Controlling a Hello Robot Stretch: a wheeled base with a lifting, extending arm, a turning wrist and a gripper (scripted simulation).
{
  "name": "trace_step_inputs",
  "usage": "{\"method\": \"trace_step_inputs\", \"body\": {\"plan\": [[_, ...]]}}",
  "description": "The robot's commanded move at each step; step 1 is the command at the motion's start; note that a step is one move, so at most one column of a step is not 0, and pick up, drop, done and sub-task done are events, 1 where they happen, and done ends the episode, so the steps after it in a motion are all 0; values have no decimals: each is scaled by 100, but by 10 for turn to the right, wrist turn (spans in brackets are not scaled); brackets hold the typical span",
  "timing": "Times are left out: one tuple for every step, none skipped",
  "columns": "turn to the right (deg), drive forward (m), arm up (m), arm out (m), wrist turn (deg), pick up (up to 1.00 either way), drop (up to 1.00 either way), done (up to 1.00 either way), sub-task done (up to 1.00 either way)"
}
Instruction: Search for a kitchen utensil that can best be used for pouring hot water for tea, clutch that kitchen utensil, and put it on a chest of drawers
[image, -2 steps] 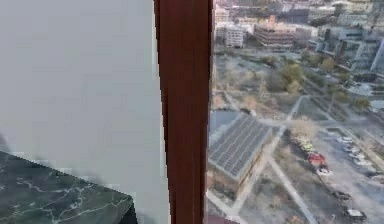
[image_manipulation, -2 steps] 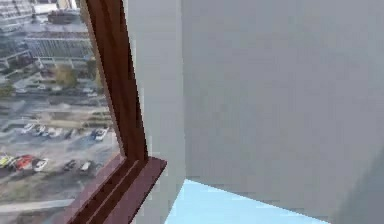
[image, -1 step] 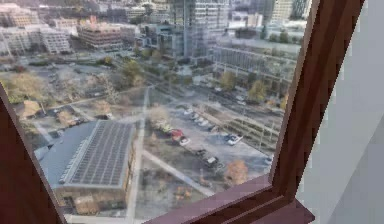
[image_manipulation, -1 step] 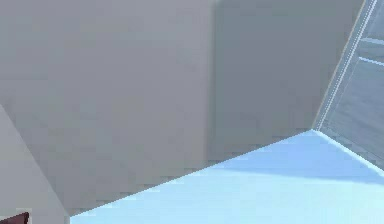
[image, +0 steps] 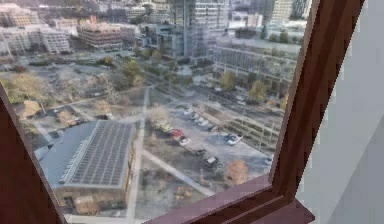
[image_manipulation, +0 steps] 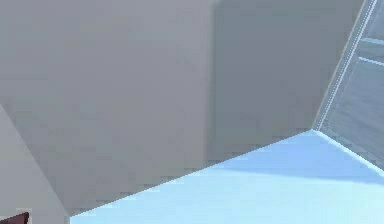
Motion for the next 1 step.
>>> {"method": "trace_step_inputs", "body": {"plan": [[450, 0, 0, 0, 0, 0, 0, 0, 0]]}}
